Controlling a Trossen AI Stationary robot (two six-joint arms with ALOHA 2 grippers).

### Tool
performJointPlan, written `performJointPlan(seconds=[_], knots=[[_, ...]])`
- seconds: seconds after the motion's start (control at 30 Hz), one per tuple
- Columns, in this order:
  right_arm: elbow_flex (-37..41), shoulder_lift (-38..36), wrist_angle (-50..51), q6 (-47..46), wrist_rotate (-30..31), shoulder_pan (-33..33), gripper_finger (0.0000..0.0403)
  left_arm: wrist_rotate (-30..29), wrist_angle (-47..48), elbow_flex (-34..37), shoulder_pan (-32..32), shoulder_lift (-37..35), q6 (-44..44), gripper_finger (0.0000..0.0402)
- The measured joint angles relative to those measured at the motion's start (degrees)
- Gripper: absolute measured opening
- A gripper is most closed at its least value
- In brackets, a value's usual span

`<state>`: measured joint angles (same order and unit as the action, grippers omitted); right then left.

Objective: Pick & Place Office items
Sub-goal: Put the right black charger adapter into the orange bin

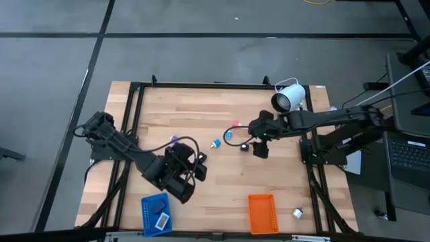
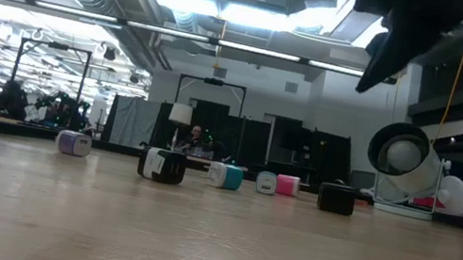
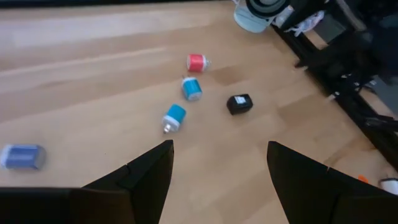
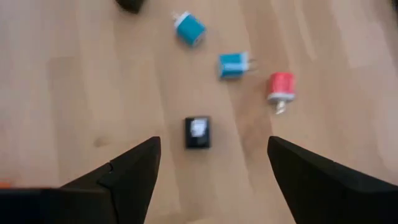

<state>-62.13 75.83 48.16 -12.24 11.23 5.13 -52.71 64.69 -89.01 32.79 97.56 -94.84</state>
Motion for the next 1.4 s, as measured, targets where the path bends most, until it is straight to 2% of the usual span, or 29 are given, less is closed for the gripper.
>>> performJointPlan(seconds=[0.1, 0.33, 0.57, 0.83, 1.23, 1.4], knots=[[0.0, 2.1, -0.5, 2.4, 1.3, -0.4, 0.0302, -0.3, -3.0, 2.2, 0.7, 0.0, -1.5, 0.0253], [0.0, 9.0, -2.1, 8.9, -0.4, -0.5, 0.0302, -0.2, -8.2, 7.2, 1.7, 0.0, -3.4, 0.0253], [0.0, 15.9, -6.7, 14.3, -2.0, -0.4, 0.0302, 3.3, -11.4, 10.0, 2.2, 0.0, -3.7, 0.0253], [0.0, 22.0, -8.0, 14.4, -4.8, -0.4, 0.0302, 3.3, -13.2, 11.9, 2.9, 0.0, -5.8, 0.0253], [0.1, 25.6, -8.8, 10.1, -4.8, -2.1, 0.0302, 4.4, -13.6, 12.6, 3.1, 0.0, -5.9, 0.0253], [2.5, 25.9, -9.7, 7.5, -4.7, -3.4, 0.0302, 4.4, -13.6, 12.6, 3.7, 0.0, -5.9, 0.0253]])
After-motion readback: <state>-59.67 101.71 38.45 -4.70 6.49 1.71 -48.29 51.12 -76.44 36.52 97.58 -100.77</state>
